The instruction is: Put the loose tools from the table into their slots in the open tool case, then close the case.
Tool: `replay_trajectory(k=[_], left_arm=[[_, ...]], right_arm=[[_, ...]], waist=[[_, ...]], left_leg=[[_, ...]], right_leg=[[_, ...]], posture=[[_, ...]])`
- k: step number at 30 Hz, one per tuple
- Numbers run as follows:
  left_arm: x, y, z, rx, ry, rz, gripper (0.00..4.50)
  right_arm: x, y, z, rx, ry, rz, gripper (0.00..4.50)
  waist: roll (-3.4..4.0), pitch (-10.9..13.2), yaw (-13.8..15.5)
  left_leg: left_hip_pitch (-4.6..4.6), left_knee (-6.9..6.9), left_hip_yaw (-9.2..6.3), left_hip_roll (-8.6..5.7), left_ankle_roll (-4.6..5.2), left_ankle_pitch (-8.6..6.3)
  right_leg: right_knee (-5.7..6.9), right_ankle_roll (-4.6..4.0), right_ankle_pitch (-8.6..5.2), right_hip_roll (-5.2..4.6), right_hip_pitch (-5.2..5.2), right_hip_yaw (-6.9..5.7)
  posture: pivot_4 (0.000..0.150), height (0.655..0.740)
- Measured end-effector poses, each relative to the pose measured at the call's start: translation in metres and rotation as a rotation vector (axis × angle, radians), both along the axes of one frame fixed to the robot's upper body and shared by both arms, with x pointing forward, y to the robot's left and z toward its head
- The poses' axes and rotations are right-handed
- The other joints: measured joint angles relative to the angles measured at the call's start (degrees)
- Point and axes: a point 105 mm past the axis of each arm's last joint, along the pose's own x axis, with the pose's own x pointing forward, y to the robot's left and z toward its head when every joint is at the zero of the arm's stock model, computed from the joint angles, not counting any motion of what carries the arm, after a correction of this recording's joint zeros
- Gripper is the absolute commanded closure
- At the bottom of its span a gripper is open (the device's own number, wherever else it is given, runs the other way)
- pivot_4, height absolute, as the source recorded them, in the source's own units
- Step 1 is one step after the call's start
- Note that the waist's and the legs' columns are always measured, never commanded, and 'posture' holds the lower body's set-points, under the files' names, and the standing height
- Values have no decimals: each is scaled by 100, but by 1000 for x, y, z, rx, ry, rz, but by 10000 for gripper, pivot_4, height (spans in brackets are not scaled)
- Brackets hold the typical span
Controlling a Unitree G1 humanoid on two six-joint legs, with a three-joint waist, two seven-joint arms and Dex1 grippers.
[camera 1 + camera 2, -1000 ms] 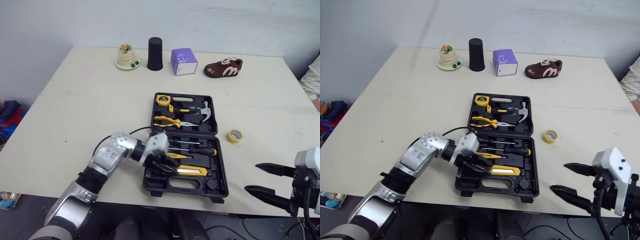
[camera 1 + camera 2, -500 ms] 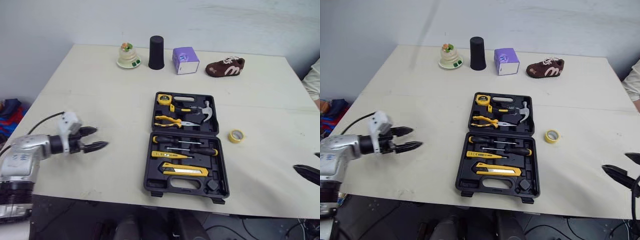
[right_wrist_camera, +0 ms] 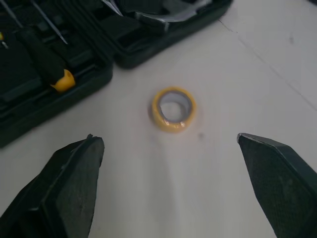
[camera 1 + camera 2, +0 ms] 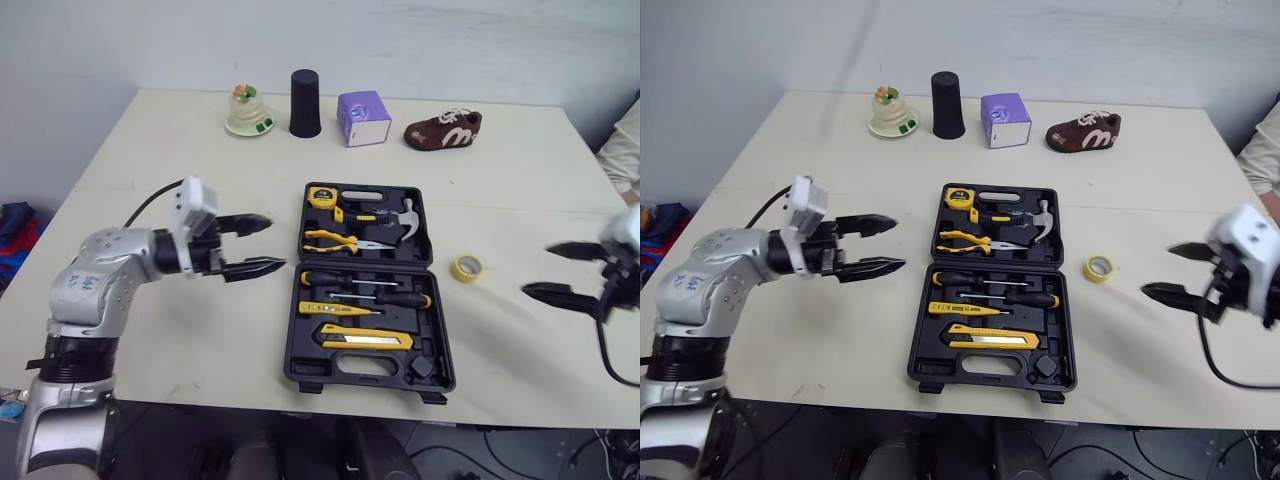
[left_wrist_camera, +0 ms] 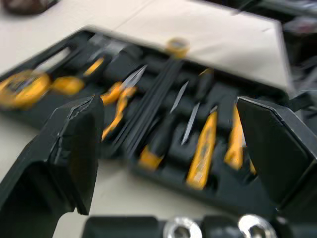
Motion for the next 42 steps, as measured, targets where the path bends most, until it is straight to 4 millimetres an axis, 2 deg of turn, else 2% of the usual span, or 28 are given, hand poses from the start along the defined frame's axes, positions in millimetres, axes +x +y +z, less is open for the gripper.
replay_trajectory(k=[3, 8, 14, 21, 24, 27, 31, 34, 37, 42], left_arm=[[-12, -21, 14, -3, -44, -114, 754], [-19, -41, 21, -18, -72, -191, 754], [-23, -47, 23, -21, -96, -217, 754], [-26, -49, 21, -2, -109, -248, 754], [-27, -50, 20, 3, -118, -253, 0], [-27, -49, 21, 6, -126, -250, 0], [-26, -48, 20, 9, -131, -246, 0], [-26, -47, 16, 9, -116, -242, 0], [-28, -45, 14, 22, -111, -244, 0], [-49, -24, -10, 148, -28, -291, 0]], right_arm=[[15, 12, -8, -99, 53, 62, 0], [35, 27, -27, -240, 135, 137, 0], [42, 35, -48, -302, 215, 189, 0], [53, 43, -47, -316, 207, 201, 0], [58, 39, -55, -344, 225, 189, 8775], [61, 33, -61, -356, 247, 171, 23318], [63, 37, -61, -341, 246, 180, 44360], [64, 40, -57, -343, 237, 192, 44795], [55, 42, -54, -366, 223, 232, 44795], [9, 65, -29, -285, 206, 372, 44795]], waist=[[26, 16, -19], [43, 27, -33], [44, 27, -36], [45, 28, -42], [45, 28, -40], [46, 28, -41], [46, 28, -64], [46, 28, -67], [48, 29, -44], [59, 37, -48]], left_leg=[[-4, -2, 7, 6, -4, 2], [-11, 16, 19, 15, -7, 2], [-13, 45, 19, 16, -4, 0], [-13, 54, 19, 19, -5, 0], [-13, 54, 19, 19, -4, -1], [-14, 55, 19, 19, -4, -1], [-13, 56, 19, 21, -4, -1], [-13, 58, 19, 22, -5, -1], [-15, 57, 18, 21, -6, -2], [-18, 54, 14, 31, -15, -8]], right_leg=[[-2, -4, -4, 5, -9, 4], [15, -7, -6, 10, -24, 9], [31, -7, -6, 8, -21, 9], [39, -7, -6, 10, -21, 9], [38, -7, -6, 9, -21, 9], [38, -7, -6, 9, -21, 9], [43, -7, -6, 10, -22, 9], [45, -7, -6, 10, -22, 9], [43, -7, -6, 10, -23, 9], [42, -12, -8, 16, -25, 4]], posture=[[1500, 7339], [1500, 7339], [1500, 7339], [1500, 7339], [1500, 7339], [1500, 7339], [1500, 7339], [1500, 7339], [1500, 7339], [1500, 7339]])
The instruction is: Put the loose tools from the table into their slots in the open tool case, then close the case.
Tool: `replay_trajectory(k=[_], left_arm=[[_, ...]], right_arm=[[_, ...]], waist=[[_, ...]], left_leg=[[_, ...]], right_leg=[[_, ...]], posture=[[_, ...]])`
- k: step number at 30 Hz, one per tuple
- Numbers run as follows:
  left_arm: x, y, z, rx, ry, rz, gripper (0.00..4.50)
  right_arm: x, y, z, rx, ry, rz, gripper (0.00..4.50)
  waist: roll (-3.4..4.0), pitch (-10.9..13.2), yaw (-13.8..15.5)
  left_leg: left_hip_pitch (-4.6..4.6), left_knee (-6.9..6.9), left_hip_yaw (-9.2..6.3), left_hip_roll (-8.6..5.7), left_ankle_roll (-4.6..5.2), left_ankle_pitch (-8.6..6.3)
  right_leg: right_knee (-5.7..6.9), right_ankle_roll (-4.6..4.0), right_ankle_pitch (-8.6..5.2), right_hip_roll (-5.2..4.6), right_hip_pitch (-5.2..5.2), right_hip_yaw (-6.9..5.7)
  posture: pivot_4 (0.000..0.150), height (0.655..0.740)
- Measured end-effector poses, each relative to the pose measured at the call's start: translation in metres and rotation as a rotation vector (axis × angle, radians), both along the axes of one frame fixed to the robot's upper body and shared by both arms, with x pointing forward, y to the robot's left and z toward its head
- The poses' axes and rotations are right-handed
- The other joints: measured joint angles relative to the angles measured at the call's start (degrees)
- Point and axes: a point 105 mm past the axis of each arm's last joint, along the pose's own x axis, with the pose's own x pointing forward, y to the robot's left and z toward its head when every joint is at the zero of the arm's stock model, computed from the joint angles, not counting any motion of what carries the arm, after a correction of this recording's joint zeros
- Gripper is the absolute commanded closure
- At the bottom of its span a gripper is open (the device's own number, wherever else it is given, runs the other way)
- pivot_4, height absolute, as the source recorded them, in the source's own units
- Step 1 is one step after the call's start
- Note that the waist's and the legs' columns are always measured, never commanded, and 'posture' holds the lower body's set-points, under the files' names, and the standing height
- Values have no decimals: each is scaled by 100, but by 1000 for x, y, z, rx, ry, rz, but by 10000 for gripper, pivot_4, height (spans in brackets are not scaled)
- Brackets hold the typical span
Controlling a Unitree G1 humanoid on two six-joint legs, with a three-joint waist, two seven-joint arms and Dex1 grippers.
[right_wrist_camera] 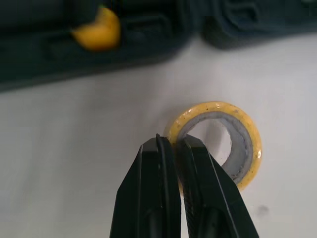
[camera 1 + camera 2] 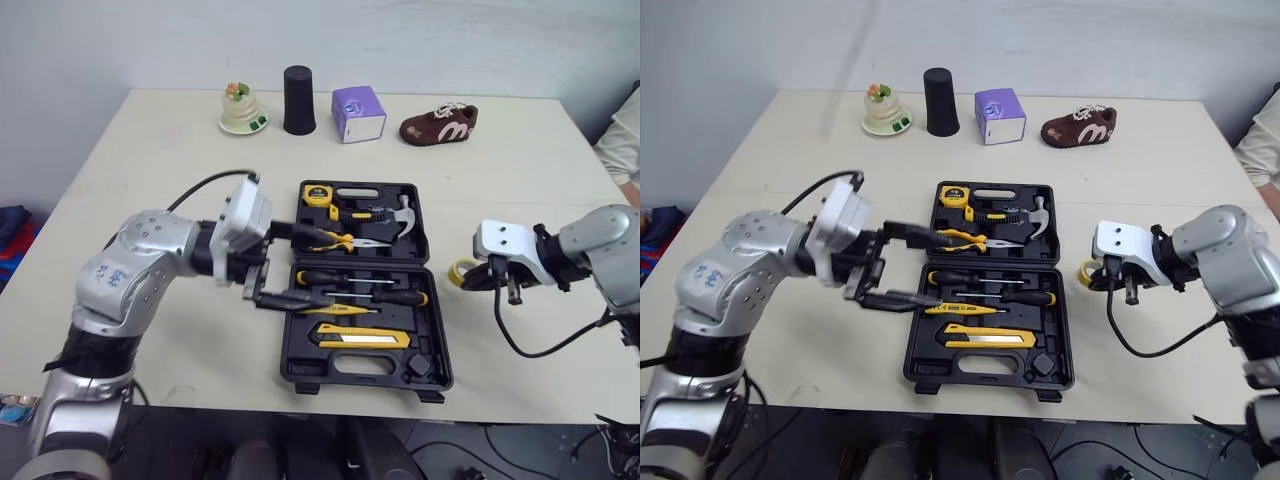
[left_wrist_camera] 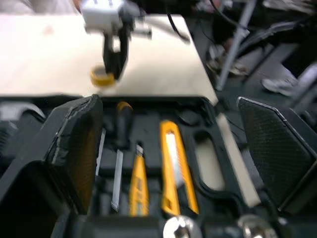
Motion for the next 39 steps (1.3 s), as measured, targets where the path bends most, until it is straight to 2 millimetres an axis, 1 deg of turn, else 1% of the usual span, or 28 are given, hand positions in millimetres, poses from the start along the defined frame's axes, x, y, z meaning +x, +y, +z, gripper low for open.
replay_trajectory(k=[1, 2, 3, 4, 5, 6, 8, 10, 12, 16, 21, 24, 26, 27, 28, 29, 30, 32, 33, 35, 36, 37, 38, 39], left_arm=[[-7, 7, -7, 45, 23, -13, 0], [-11, 12, -11, 72, 44, -21, 0], [-12, 14, -12, 78, 49, -24, 0], [-15, 15, -12, 85, 55, -40, 0], [-17, 17, -14, 97, 66, -47, 0], [-19, 17, -14, 102, 67, -61, 0], [-20, 16, -18, 113, 60, -80, 0], [-20, 13, -22, 118, 65, -89, 0], [-19, 10, -24, 113, 70, -98, 0], [-20, 7, -26, 112, 72, -116, 0], [-19, 6, -24, 109, 61, -116, 0], [-18, 3, -19, 102, 38, -123, 0], [-18, 2, -19, 98, 35, -125, 0], [-17, 2, -19, 98, 36, -125, 0], [-17, 1, -20, 98, 37, -125, 0], [-17, 1, -20, 98, 36, -125, 0], [-17, 1, -19, 96, 35, -123, 0], [-16, 0, -19, 91, 32, -121, 0], [-16, -1, -19, 88, 32, -121, 0], [-16, -3, -19, 79, 31, -121, 0], [-16, -4, -19, 77, 31, -122, 0], [-16, -4, -19, 76, 31, -120, 0], [-16, -4, -19, 76, 30, -118, 0], [-15, -4, -19, 74, 29, -115, 0]], right_arm=[[-19, 13, 7, 47, 19, 57, 44795], [-34, 24, 11, 77, 36, 107, 44795], [-41, 30, 13, 93, 42, 134, 44795], [-55, 39, 14, 119, 54, 168, 44795], [-66, 47, 9, 130, 87, 206, 44795], [-80, 55, 0, 130, 120, 238, 44795], [-94, 60, -20, 124, 158, 238, 44795], [-96, 62, -31, 115, 155, 217, 44795], [-93, 60, -39, 91, 129, 184, 44795], [-89, 56, -45, 82, 102, 146, 44795], [-90, 57, -50, 86, 108, 139, 44795], [-92, 59, -51, 96, 125, 128, 32497], [-94, 61, -49, 113, 135, 132, 23059], [-95, 63, -47, 121, 139, 138, 18254], [-97, 64, -42, 141, 146, 143, 14514], [-97, 64, -39, 152, 147, 142, 8231], [-98, 64, -34, 175, 151, 138, 4559], [-97, 64, -22, 220, 135, 128, 4559], [-96, 64, -18, 233, 119, 124, 5944], [-90, 65, -12, 319, 75, 95, 13942], [-89, 66, -13, 374, 65, 80, 18633], [-89, 68, -17, 413, 71, 67, 22652], [-91, 68, -22, 449, 84, 56, 28679], [-94, 68, -29, 477, 99, 47, 32434]], waist=[[2, 1, 4], [1, 1, 8], [1, 1, 11], [0, 2, 15], [-4, -1, 22], [-5, 0, 32], [-13, 0, 54], [-13, 0, 49], [-21, 4, 39], [-23, 5, 23], [-24, 6, 32], [-25, 6, 30], [-25, 6, 28], [-25, 6, 30], [-25, 6, 33], [-25, 7, 32], [-26, 7, 34], [-27, 7, 37], [-27, 7, 38], [-44, 2, 38], [-51, 3, 42], [-51, 3, 43], [-51, 3, 45], [-51, 3, 47]], left_leg=[[-1, -1, -9, 4, -1, 0], [5, 0, -16, 5, -3, -1], [5, 3, -21, 4, -3, -1], [5, 8, -22, 4, -2, -1], [9, 7, -27, 4, 1, -3], [8, 8, -25, 0, 8, -5], [2, 10, -25, -8, 22, -13], [-5, 12, -20, -12, 28, -16], [-9, 19, -18, -12, 31, -18], [-7, 16, -19, -6, 25, -15], [-7, 17, -21, -6, 25, -14], [-7, 17, -20, -6, 26, -15], [-7, 14, -21, -5, 25, -15], [-7, 14, -21, -4, 25, -15], [-7, 14, -22, -4, 25, -15], [-7, 15, -22, -5, 25, -15], [-7, 16, -21, -5, 25, -15], [-7, 16, -22, -6, 27, -16], [-7, 17, -22, -6, 27, -16], [-7, 15, -24, -4, 26, -16], [-8, 14, -26, -4, 25, -15], [-10, 13, -25, -5, 25, -15], [-11, 13, -24, -5, 25, -15], [-12, 13, -24, -6, 25, -15]], right_leg=[[0, -4, -2, 2, 0, -3], [0, -7, -4, 3, 8, -7], [0, -7, -4, 3, 13, -9], [0, -7, -4, 2, 15, -10], [-5, -7, -4, 2, 24, -13], [-12, -4, -1, -3, 29, -13], [-17, -1, 0, -8, 27, -12], [-22, 4, 3, -13, 23, -9], [-23, 6, 4, -13, 20, -8], [-20, 4, 2, -3, 17, -9], [-20, 3, 2, -4, 18, -9], [-20, 3, 2, -4, 18, -9], [-20, 3, 2, -2, 18, -9], [-20, 3, 2, -1, 17, -9], [-20, 3, 2, -1, 17, -9], [-20, 3, 2, -1, 18, -9], [-21, 4, 2, -3, 19, -9], [-22, 5, 3, -3, 20, -9], [-21, 5, 3, -3, 20, -8], [-22, 4, 3, 0, 20, -9], [-22, 4, 3, 1, 20, -9], [-22, 4, 3, 1, 19, -9], [-23, 4, 2, 0, 18, -8], [-24, 5, 3, -1, 19, -8]], posture=[[1500, 7339], [1500, 7339], [1500, 7339], [1500, 7339], [1500, 7339], [1500, 7339], [1500, 7339], [1500, 7339], [1500, 7339], [1500, 7339], [1500, 7339], [1500, 7339], [1500, 7339], [1500, 7339], [1500, 7339], [1500, 7339], [1500, 7339], [1500, 7339], [1500, 7339], [1500, 7339], [1500, 7339], [1500, 7339], [1500, 7339], [1500, 7339]])
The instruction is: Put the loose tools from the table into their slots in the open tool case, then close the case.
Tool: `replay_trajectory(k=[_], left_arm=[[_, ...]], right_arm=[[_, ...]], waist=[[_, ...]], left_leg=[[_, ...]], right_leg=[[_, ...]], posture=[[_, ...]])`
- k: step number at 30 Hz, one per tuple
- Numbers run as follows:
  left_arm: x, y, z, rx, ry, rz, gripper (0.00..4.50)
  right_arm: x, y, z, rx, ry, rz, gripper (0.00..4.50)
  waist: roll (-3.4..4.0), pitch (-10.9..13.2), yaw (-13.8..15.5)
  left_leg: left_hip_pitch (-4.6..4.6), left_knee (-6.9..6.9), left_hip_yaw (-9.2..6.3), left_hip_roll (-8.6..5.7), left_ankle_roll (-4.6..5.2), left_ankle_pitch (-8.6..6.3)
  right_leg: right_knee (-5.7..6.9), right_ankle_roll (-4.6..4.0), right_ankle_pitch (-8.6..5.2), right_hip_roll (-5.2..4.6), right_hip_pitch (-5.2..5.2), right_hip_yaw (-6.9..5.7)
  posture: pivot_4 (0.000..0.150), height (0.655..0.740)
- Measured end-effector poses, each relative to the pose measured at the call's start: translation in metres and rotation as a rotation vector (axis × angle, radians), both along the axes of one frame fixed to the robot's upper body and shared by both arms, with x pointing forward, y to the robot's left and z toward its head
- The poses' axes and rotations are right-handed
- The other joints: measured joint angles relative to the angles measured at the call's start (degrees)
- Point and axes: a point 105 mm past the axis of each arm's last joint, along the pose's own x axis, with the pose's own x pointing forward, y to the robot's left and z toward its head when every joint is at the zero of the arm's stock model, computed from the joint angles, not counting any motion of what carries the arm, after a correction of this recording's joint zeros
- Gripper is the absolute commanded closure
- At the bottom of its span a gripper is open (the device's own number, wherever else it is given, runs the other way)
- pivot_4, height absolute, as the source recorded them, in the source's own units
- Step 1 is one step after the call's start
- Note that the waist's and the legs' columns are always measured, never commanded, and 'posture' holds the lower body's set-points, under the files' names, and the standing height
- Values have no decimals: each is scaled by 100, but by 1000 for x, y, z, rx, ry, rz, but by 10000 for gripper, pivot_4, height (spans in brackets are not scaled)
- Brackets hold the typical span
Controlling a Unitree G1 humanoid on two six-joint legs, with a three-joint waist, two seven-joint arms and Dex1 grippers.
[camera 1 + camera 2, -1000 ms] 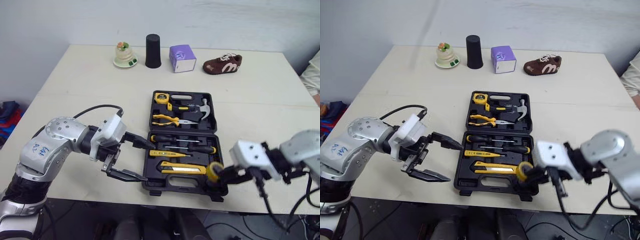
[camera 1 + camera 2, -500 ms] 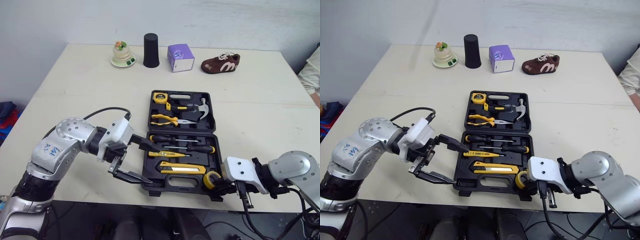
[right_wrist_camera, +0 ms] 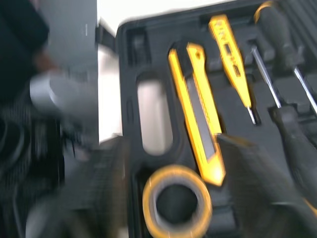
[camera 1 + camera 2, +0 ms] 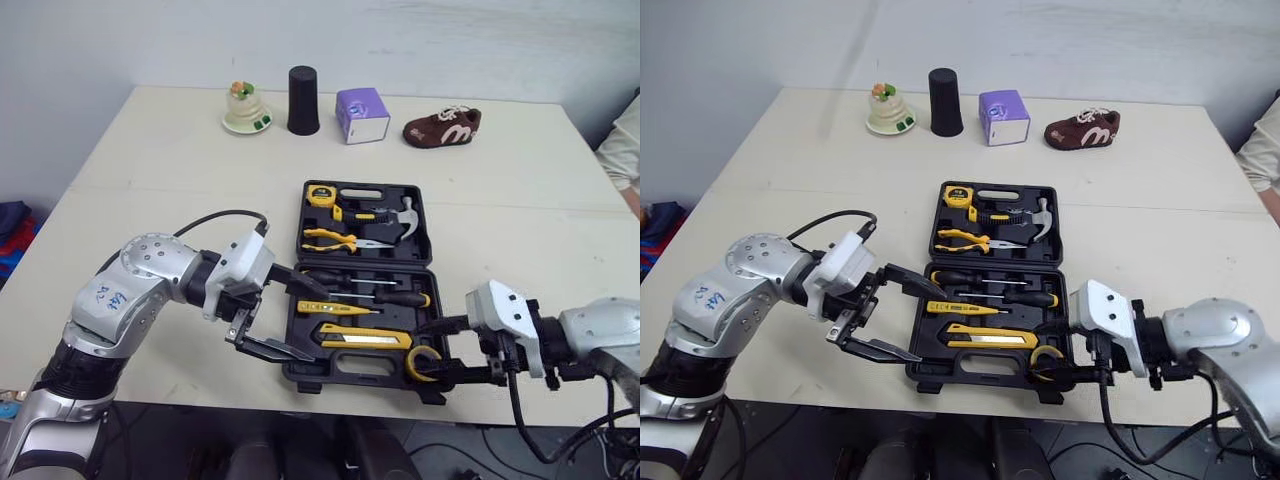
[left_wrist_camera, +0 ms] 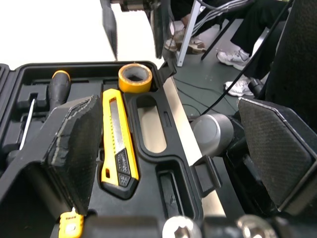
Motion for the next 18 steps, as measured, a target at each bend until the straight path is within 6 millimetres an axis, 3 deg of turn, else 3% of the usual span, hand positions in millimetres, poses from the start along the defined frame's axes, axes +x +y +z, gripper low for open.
replay_trajectory(k=[3, 11, 18], left_arm=[[0, 0, 0, 0, 0, 0, 0], [2, 1, 1, -1, -8, 4, 0], [7, 2, 3, 0, -19, 18, 0]], right_arm=[[-1, -2, -15, 67, -2, -53, 44256], [1, -16, -50, 155, 22, -220, 44256], [-4, -22, -61, 205, -9, -278, 44256]], waist=[[-3, -1, 1], [-2, -1, -5], [-19, -11, 10]], left_leg=[[1, 6, 0, 0, 1, 0], [10, 2, 5, -1, -2, 2], [31, 3, 5, -3, 3, -2]], right_leg=[[1, 2, 1, 0, 4, -1], [6, 4, 2, 3, 6, 4], [0, 5, 3, -1, 32, 3]], posture=[[1500, 7339], [1500, 7339], [1500, 7339]])
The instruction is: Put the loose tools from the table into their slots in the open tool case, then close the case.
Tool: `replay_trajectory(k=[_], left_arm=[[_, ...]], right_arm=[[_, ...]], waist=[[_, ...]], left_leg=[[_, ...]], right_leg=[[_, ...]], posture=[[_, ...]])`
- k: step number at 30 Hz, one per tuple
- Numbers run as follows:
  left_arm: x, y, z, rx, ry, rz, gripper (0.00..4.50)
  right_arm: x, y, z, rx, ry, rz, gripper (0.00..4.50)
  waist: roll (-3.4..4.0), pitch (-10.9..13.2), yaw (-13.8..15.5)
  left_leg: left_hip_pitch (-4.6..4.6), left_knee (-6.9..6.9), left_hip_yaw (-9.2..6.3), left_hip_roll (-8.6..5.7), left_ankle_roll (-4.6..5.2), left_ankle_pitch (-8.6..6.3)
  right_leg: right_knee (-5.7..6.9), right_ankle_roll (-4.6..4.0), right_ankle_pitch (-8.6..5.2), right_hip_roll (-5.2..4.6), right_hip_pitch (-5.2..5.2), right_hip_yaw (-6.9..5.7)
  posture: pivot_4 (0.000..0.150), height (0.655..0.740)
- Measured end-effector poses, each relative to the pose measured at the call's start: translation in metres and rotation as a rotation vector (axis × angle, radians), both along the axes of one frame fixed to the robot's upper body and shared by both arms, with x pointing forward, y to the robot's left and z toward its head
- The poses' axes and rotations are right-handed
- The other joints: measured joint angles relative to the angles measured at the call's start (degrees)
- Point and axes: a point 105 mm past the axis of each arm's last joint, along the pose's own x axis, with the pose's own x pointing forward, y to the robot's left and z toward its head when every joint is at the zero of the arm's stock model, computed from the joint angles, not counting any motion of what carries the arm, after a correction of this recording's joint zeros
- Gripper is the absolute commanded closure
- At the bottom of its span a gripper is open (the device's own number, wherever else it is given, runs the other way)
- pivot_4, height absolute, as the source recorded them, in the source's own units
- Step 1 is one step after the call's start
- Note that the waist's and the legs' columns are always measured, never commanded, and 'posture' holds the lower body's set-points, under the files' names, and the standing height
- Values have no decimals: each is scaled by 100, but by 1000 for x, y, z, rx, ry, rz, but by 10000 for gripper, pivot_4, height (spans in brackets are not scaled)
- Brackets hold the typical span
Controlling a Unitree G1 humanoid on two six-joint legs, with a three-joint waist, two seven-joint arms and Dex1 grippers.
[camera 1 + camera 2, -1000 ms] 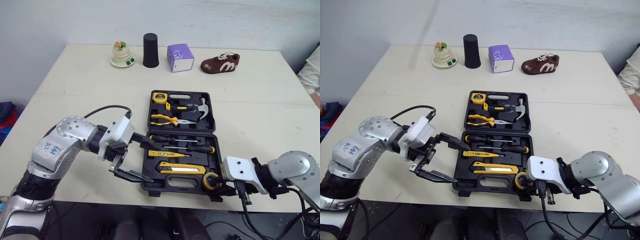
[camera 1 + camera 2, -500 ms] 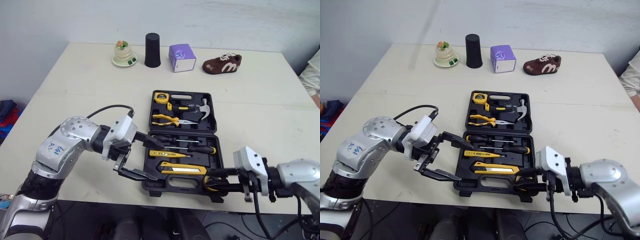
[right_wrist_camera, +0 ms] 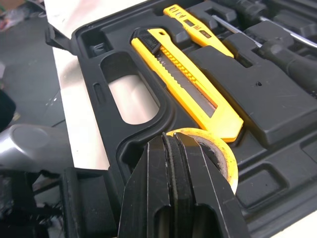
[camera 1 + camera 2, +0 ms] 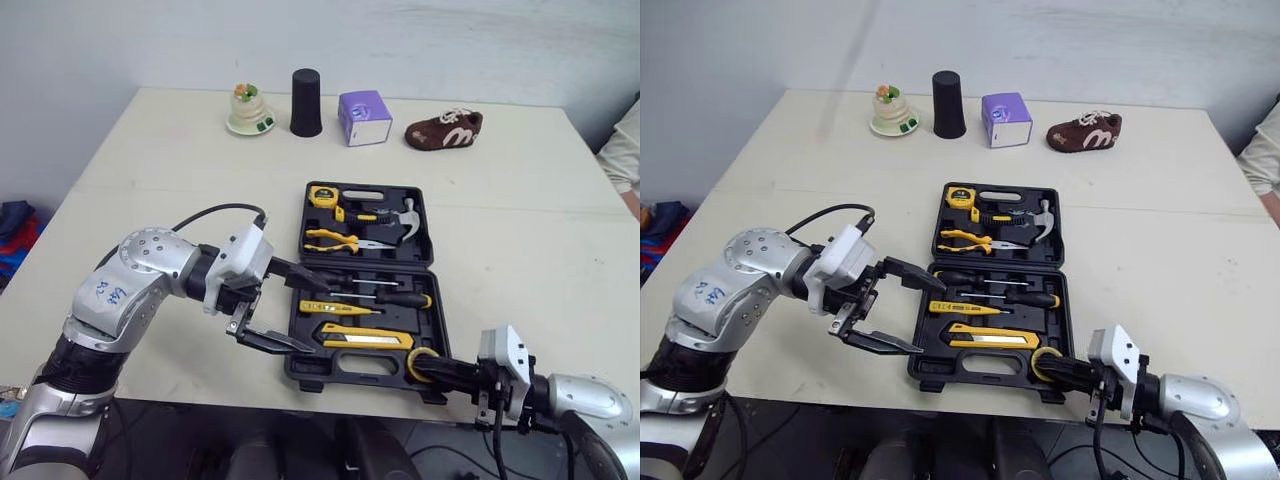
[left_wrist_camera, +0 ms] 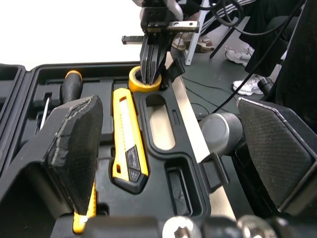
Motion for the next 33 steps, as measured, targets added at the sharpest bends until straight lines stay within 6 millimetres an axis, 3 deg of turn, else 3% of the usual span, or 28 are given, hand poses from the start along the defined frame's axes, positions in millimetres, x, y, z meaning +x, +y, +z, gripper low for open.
replay_trajectory(k=[6, 13, 21, 24, 29, 33], left_arm=[[1, -1, 1, -2, -3, -5, 0], [0, -3, 3, -3, -10, -20, 0], [0, -5, 1, -1, -3, -27, 0], [3, -2, -3, 10, 9, 2, 0], [33, 22, -18, 21, 65, 200, 0], [56, 50, -25, 3, 89, 346, 11876]], right_arm=[[5, 4, -2, 8, 5, 4, 44256], [4, 3, -7, 58, 136, 6, 44256], [-3, -1, -1, 23, 106, -22, 44256], [-1, -9, 13, -12, 85, -42, 44256], [28, -28, 76, 4, -87, -121, 44256], [55, -51, 88, -63, -140, -229, 45000]], waist=[[-22, -14, -10], [-58, -37, -3], [-70, -46, 101], [-43, -30, 112], [-38, -27, 88], [-38, -27, 109]], left_leg=[[20, -1, -4, 2, 2, -2], [32, -10, -14, 7, -2, -8], [26, -10, -17, 9, 2, -23], [22, -8, -9, 7, 5, -25], [27, -9, -10, 9, 9, -27], [7, -10, -8, 9, 17, -32]], right_leg=[[-3, -1, 0, 0, 27, -2], [-11, -9, -4, 1, 46, -10], [-27, -9, -4, -2, 48, -18], [-27, -6, -3, -7, 44, -14], [-23, -8, -3, -3, 41, -16], [-26, -12, -5, -6, 15, -20]], posture=[[1500, 7339], [1500, 7339], [1500, 7339], [1500, 7339], [1500, 7339], [1500, 7339]])
